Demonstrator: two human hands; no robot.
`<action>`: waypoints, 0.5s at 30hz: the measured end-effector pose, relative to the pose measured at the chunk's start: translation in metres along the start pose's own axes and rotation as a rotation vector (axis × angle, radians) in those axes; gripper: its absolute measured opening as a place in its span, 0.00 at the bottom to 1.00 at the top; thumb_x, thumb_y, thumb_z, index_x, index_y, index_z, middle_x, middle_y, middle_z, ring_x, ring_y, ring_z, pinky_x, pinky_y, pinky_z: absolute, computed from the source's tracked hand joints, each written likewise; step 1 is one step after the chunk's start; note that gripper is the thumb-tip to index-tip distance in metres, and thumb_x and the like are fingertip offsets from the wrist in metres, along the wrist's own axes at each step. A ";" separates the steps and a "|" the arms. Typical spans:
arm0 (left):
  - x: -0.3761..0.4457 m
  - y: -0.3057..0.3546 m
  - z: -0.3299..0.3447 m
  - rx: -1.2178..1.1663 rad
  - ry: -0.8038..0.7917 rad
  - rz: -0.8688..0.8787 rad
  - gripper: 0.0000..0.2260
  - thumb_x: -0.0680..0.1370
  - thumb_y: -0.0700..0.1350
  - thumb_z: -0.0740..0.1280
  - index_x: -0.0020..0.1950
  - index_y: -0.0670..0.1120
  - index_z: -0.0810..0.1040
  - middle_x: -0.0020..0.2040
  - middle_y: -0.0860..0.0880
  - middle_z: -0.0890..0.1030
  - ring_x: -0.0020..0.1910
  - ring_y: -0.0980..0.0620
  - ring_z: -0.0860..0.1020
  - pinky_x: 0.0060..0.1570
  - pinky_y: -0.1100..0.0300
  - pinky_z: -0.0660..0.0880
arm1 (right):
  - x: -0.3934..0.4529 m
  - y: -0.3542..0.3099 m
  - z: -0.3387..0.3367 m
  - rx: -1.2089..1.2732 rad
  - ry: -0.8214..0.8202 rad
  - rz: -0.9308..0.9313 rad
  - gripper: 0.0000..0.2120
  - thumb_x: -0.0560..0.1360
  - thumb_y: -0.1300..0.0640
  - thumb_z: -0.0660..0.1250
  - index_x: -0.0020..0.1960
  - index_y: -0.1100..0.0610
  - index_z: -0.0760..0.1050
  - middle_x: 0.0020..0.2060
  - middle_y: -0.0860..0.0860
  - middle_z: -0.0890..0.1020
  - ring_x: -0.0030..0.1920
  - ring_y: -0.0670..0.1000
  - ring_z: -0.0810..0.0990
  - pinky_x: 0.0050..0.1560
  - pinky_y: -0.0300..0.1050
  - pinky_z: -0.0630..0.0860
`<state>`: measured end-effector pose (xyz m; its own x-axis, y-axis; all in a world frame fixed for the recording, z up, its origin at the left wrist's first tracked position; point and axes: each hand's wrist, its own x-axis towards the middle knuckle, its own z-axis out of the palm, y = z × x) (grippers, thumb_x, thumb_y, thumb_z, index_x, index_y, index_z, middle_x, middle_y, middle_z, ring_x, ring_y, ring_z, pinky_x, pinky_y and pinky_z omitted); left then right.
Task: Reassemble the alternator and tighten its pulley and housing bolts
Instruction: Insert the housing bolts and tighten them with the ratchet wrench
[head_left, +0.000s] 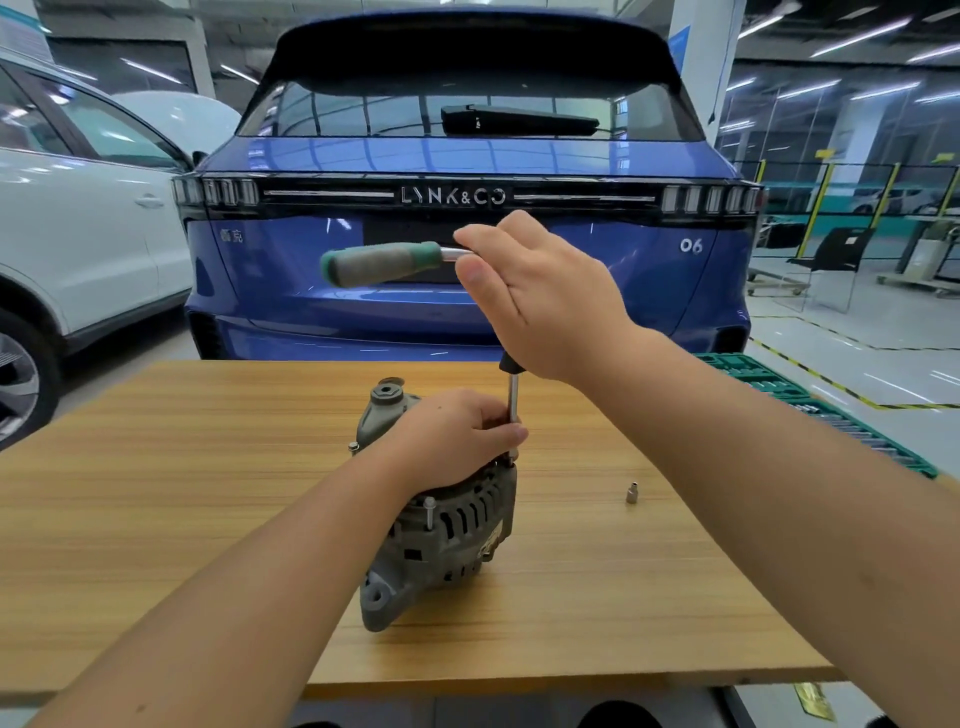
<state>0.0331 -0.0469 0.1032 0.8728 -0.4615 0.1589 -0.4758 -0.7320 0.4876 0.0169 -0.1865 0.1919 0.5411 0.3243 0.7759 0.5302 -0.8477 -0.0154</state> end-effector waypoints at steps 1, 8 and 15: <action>0.000 0.000 0.000 0.002 0.000 -0.002 0.13 0.84 0.60 0.62 0.52 0.55 0.82 0.43 0.54 0.84 0.43 0.54 0.82 0.45 0.54 0.81 | 0.004 -0.002 -0.003 -0.058 -0.025 -0.002 0.21 0.85 0.42 0.49 0.62 0.50 0.76 0.49 0.48 0.75 0.46 0.51 0.74 0.37 0.45 0.67; -0.002 0.000 0.000 0.023 -0.025 0.022 0.13 0.84 0.60 0.60 0.51 0.56 0.81 0.42 0.52 0.84 0.42 0.52 0.83 0.44 0.55 0.81 | 0.050 -0.009 -0.033 0.148 -0.431 0.457 0.13 0.81 0.54 0.59 0.39 0.55 0.71 0.31 0.51 0.78 0.32 0.55 0.78 0.31 0.45 0.75; 0.002 -0.002 0.002 0.044 0.009 0.023 0.14 0.84 0.62 0.60 0.50 0.57 0.81 0.41 0.54 0.83 0.41 0.55 0.81 0.45 0.52 0.81 | 0.020 0.000 -0.009 1.574 -0.069 1.098 0.06 0.80 0.55 0.63 0.53 0.56 0.76 0.34 0.46 0.84 0.38 0.49 0.86 0.46 0.50 0.77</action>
<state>0.0352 -0.0475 0.1009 0.8624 -0.4740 0.1779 -0.5001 -0.7425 0.4458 0.0220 -0.1841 0.2134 0.9993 0.0377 0.0080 -0.0083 0.4133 -0.9106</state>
